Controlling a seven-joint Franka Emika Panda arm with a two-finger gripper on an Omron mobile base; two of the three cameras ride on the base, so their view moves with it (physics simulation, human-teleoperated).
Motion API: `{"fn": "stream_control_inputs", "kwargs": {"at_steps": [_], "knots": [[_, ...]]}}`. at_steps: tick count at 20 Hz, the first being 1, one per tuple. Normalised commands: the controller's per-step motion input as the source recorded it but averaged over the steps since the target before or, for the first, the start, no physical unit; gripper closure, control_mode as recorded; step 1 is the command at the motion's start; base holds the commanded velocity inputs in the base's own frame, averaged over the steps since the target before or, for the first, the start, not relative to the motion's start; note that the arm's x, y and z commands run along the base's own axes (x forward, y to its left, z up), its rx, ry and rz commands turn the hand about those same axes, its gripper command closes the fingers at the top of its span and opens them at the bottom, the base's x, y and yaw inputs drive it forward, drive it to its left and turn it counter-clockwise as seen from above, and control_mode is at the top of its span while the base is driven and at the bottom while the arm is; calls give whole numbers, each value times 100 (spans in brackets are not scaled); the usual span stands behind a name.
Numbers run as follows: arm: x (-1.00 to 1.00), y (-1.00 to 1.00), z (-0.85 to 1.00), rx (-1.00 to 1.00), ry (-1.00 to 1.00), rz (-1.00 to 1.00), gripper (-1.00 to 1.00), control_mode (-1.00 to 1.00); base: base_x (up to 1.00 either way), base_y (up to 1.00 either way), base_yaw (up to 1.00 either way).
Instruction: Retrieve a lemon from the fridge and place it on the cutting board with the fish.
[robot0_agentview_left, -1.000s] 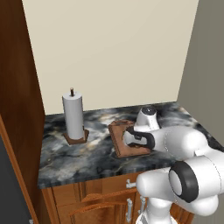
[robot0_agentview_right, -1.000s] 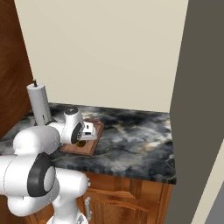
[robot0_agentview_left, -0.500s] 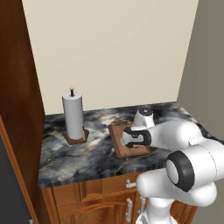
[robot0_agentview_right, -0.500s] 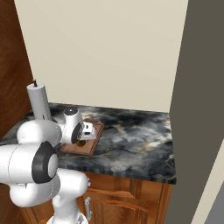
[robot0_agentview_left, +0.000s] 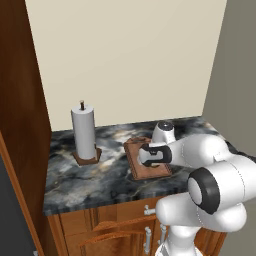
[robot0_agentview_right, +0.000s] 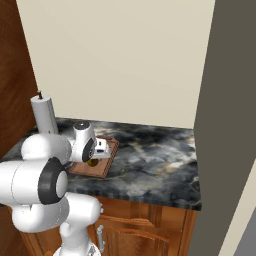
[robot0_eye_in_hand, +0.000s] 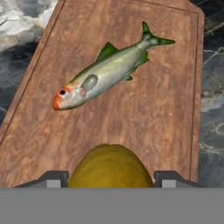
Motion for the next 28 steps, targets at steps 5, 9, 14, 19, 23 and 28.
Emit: {"fn": "stream_control_inputs", "kwargs": {"at_steps": [5, 9, 14, 19, 23, 28], "knots": [[0, 0, 2, 0, 0, 0, -100, -100, 0, 0, 0], [0, 0, 13, -3, 1, 0, -100, -100, 0, 0, 0], [0, 0, 24, -5, 1, 0, -100, -100, 0, 0, 0], [-13, 0, 60, -2, 0, -1, -100, -100, 0, 0, 0], [-75, -4, 99, 2, 0, -10, -100, -100, 0, 0, 0], [-100, -18, 100, 10, 0, -19, -100, -100, 0, 0, 0]]}}
